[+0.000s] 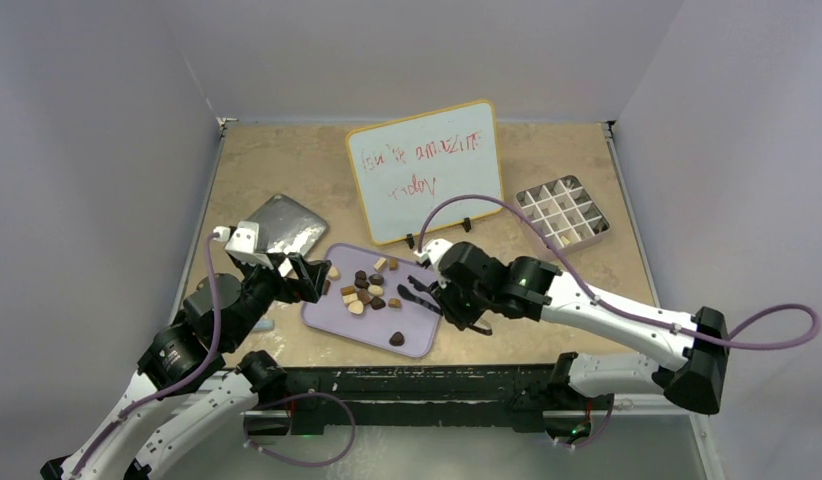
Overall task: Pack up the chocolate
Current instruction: Pick up the fake chocolate from the plate.
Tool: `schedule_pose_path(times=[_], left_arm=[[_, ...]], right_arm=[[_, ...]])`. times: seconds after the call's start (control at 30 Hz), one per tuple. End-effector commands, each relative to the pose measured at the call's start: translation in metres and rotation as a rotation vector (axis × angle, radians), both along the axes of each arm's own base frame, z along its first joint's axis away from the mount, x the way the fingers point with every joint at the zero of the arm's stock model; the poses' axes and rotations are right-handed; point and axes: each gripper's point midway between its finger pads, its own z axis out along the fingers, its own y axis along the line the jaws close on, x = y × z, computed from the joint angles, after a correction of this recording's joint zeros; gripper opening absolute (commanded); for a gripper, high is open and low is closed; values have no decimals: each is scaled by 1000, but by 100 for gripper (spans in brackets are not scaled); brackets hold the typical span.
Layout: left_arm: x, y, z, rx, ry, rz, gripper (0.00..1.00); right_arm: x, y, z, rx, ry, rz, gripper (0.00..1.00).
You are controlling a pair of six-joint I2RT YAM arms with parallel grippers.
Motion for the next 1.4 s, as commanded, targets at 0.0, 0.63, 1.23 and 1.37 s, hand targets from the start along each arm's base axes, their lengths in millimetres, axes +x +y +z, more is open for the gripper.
schedule_pose_path(times=[0.0,0.63,1.23,1.37], left_arm=[[1,2,6,-13,-14,17,99],[1,4,5,-17,-6,27,99],[0,4,6,-24,-11,23,99],[-1,5,7,-29,-16,23,99]], right_arm=[[-6,16,2,-13,-42,82,38],[8,46,-8,-56,-109,132,41],[14,51,-32,-152,-83,144,40],[7,53,-37,-147,-48,177,40]])
